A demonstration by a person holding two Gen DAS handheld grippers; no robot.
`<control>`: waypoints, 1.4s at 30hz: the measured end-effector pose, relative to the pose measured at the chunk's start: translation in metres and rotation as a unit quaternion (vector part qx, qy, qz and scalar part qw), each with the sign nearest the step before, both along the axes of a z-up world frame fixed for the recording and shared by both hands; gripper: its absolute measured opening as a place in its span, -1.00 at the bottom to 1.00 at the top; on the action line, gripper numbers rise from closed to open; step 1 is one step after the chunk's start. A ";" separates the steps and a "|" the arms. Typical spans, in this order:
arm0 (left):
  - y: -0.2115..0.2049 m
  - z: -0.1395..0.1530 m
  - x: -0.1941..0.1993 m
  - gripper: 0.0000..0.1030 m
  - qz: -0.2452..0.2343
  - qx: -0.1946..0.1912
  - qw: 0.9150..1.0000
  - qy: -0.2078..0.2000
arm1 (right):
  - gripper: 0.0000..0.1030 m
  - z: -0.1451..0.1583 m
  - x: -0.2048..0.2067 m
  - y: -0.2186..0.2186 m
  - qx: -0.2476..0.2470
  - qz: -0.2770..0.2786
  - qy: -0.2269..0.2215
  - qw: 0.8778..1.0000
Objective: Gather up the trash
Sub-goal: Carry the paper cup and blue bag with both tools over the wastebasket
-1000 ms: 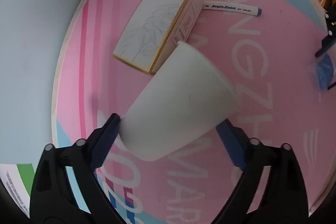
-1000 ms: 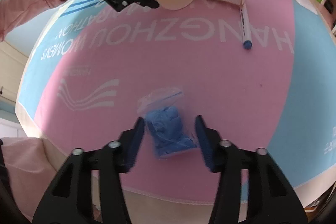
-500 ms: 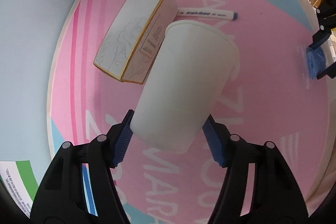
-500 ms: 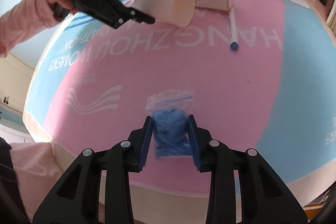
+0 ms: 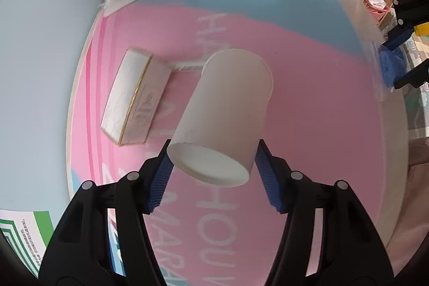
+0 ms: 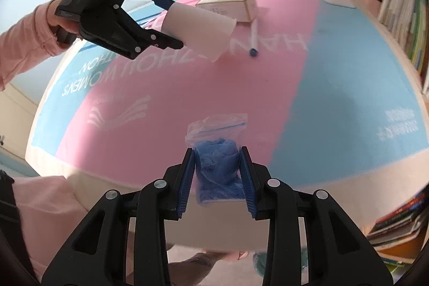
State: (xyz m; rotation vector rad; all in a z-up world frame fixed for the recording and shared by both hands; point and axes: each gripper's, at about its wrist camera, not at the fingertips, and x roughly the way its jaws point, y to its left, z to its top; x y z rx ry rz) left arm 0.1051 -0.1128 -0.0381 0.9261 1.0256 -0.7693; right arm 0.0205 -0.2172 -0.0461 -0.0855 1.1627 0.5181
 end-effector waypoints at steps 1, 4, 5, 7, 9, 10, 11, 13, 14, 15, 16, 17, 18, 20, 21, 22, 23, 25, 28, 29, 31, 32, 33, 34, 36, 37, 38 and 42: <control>-0.007 0.002 -0.005 0.12 -0.003 -0.001 1.000 -0.002 | -0.32 0.002 -0.005 -0.006 -0.001 -0.004 -0.002 1.000; -0.026 0.007 -0.019 0.12 -0.013 -0.007 1.000 -0.004 | -0.32 0.008 -0.020 -0.024 -0.003 -0.018 -0.012 1.000; -0.028 0.010 -0.025 0.12 -0.016 -0.009 1.000 -0.005 | -0.32 0.010 -0.024 -0.030 -0.003 -0.022 -0.015 1.000; -0.044 0.014 -0.037 0.11 -0.027 -0.012 1.000 -0.007 | -0.32 0.015 -0.033 -0.043 -0.005 -0.032 -0.022 0.999; -0.057 0.015 -0.045 0.11 -0.037 -0.014 0.999 -0.008 | -0.32 0.021 -0.044 -0.058 -0.006 -0.047 -0.030 0.998; -0.064 0.017 -0.050 0.11 -0.043 -0.015 0.999 -0.009 | -0.32 0.023 -0.050 -0.065 -0.006 -0.053 -0.033 0.998; -0.076 0.020 -0.057 0.11 -0.053 -0.017 0.998 -0.012 | -0.33 0.025 -0.055 -0.070 -0.008 -0.059 -0.036 0.998; -0.089 0.021 -0.065 0.11 -0.065 -0.019 0.998 -0.014 | -0.32 0.029 -0.067 -0.084 -0.009 -0.073 -0.041 0.996; -0.099 0.023 -0.070 0.11 -0.074 -0.020 0.997 -0.017 | -0.32 0.031 -0.074 -0.092 -0.010 -0.081 -0.044 0.996; -0.108 0.023 -0.073 0.11 -0.082 -0.020 0.996 -0.019 | -0.32 0.032 -0.080 -0.101 -0.011 -0.088 -0.047 0.995; -0.116 0.024 -0.078 0.11 -0.089 -0.021 0.996 -0.019 | -0.33 0.033 -0.086 -0.108 -0.012 -0.094 -0.047 0.994; -0.126 0.025 -0.084 0.11 -0.098 -0.022 0.995 -0.019 | -0.33 0.034 -0.093 -0.117 -0.014 -0.103 -0.049 0.993; -0.136 0.025 -0.089 0.11 -0.107 -0.023 0.994 -0.020 | -0.32 0.035 -0.101 -0.126 -0.014 -0.112 -0.050 0.992; -0.153 0.024 -0.098 0.11 -0.122 -0.025 0.992 -0.018 | -0.33 0.036 -0.117 -0.142 -0.015 -0.128 -0.050 0.990; -0.164 0.024 -0.104 0.11 -0.131 -0.027 0.991 -0.017 | -0.32 0.037 -0.125 -0.151 -0.015 -0.138 -0.051 0.989; -0.175 0.023 -0.111 0.11 -0.141 -0.027 0.990 -0.015 | -0.32 0.037 -0.133 -0.160 -0.015 -0.147 -0.050 0.988; -0.185 0.023 -0.121 0.11 -0.151 -0.027 0.988 -0.015 | -0.32 0.036 -0.140 -0.167 -0.016 -0.155 -0.050 0.987; -0.200 0.022 -0.132 0.11 -0.167 -0.027 0.985 -0.012 | -0.32 0.036 -0.154 -0.180 -0.017 -0.171 -0.049 0.984; -0.224 0.019 -0.154 0.11 -0.195 -0.027 0.980 -0.006 | -0.32 0.033 -0.175 -0.199 -0.019 -0.196 -0.044 0.979; -0.233 0.017 -0.161 0.11 -0.204 -0.027 0.979 -0.004 | -0.33 0.032 -0.183 -0.206 -0.020 -0.205 -0.043 0.978; -0.249 0.014 -0.175 0.11 -0.219 -0.027 0.975 0.002 | -0.32 0.031 -0.196 -0.218 -0.019 -0.220 -0.040 0.975; -0.259 0.012 -0.183 0.11 -0.229 -0.026 0.973 0.005 | -0.32 0.029 -0.204 -0.224 -0.020 -0.228 -0.038 0.973; -0.265 0.010 -0.188 0.11 -0.236 -0.025 0.971 0.007 | -0.32 0.028 -0.209 -0.229 -0.020 -0.233 -0.037 0.971; -0.270 0.009 -0.193 0.11 -0.242 -0.024 0.970 0.009 | -0.32 0.026 -0.216 -0.234 -0.020 -0.241 -0.035 0.970; -0.284 0.004 -0.205 0.11 -0.256 -0.022 0.966 0.015 | -0.32 0.023 -0.229 -0.245 -0.020 -0.255 -0.030 0.966; -0.290 0.002 -0.211 0.11 -0.263 -0.021 0.964 0.018 | -0.32 0.022 -0.233 -0.249 -0.020 -0.260 -0.029 0.965; -0.294 0.000 -0.214 0.11 -0.268 -0.020 0.963 0.020 | -0.32 0.020 -0.238 -0.255 -0.019 -0.266 -0.028 0.963; -0.316 -0.009 -0.233 0.11 -0.292 -0.012 0.956 0.027 | -0.32 0.014 -0.259 -0.273 -0.014 -0.291 -0.024 0.956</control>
